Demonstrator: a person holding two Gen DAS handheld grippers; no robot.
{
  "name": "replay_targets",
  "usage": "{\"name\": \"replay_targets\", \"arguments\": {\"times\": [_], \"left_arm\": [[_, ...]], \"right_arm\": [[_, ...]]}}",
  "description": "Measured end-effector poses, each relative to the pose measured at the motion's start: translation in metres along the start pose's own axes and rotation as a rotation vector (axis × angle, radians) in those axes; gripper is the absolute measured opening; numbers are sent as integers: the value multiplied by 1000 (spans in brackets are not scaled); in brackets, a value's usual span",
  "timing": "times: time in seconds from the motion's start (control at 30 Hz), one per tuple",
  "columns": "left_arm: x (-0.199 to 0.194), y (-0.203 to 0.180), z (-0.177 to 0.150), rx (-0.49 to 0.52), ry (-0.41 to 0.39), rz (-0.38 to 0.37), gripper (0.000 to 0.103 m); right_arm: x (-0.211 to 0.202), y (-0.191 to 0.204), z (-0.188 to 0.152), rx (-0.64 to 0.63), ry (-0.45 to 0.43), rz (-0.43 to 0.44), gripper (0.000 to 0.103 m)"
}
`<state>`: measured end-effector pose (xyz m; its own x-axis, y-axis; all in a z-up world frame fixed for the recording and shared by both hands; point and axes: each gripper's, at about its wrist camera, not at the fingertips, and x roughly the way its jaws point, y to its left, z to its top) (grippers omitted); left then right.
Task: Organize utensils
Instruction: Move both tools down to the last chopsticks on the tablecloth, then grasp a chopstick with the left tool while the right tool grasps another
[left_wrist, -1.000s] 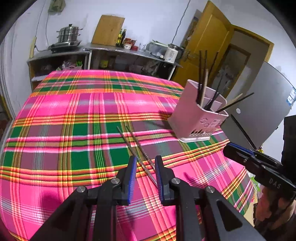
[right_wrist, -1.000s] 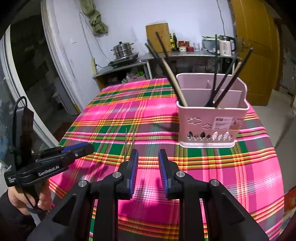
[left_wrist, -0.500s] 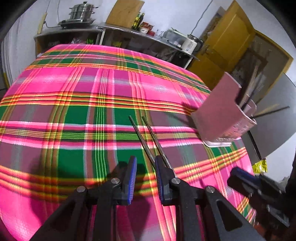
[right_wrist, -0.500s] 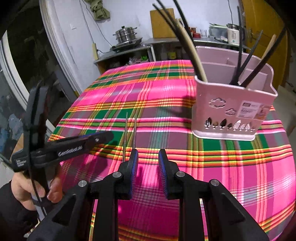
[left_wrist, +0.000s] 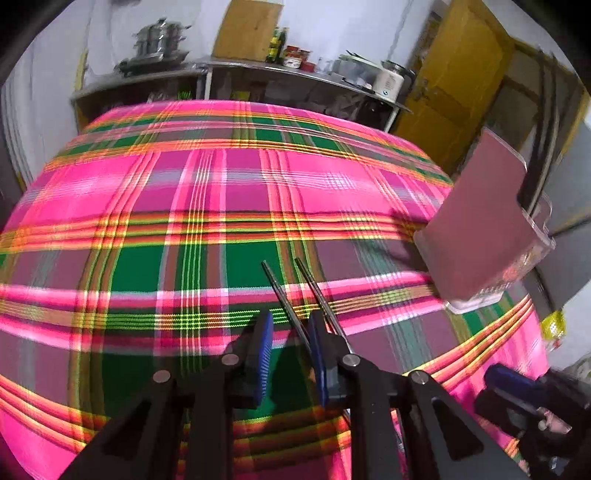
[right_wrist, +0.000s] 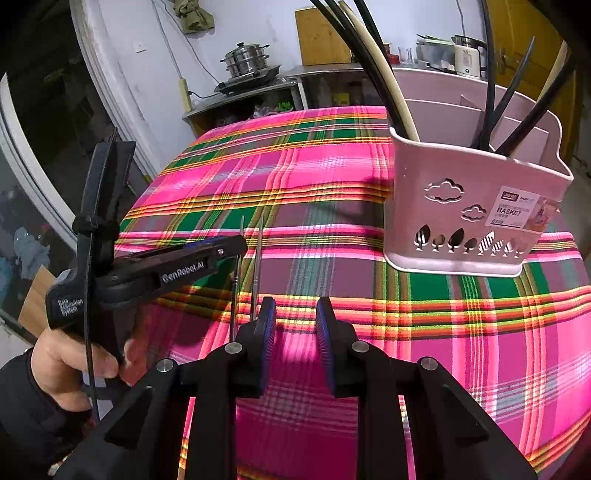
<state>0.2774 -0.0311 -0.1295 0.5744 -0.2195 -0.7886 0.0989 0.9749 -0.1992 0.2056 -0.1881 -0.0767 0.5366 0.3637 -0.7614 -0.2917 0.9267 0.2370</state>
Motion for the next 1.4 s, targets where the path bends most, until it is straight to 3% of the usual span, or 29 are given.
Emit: {"name": "replay_targets", "arguments": {"times": [0.07, 0.23, 0.43, 0.67, 0.8, 1.07, 1.2, 1.4], "left_arm": [[-1, -3, 0, 34, 2, 25, 12], [-8, 14, -1, 37, 19, 5, 7], [-20, 44, -5, 39, 41, 17, 7], [-30, 73, -8, -33, 61, -2, 8], [-28, 77, -7, -90, 66, -12, 8], [-23, 72, -1, -109, 58, 39, 8], [-21, 67, -1, -85, 55, 72, 8], [-19, 66, 4, -67, 65, 67, 6]], "right_arm": [[2, 1, 1, 1, 3, 2, 23], [10, 5, 5, -12, 9, 12, 23], [35, 16, 17, -38, 32, 34, 23], [74, 29, 35, -77, 76, 39, 23], [90, 32, 42, -89, 94, 28, 23], [105, 43, 54, -142, 118, -24, 23], [111, 47, 58, -170, 120, -58, 9], [110, 44, 62, -145, 129, -34, 5]]}}
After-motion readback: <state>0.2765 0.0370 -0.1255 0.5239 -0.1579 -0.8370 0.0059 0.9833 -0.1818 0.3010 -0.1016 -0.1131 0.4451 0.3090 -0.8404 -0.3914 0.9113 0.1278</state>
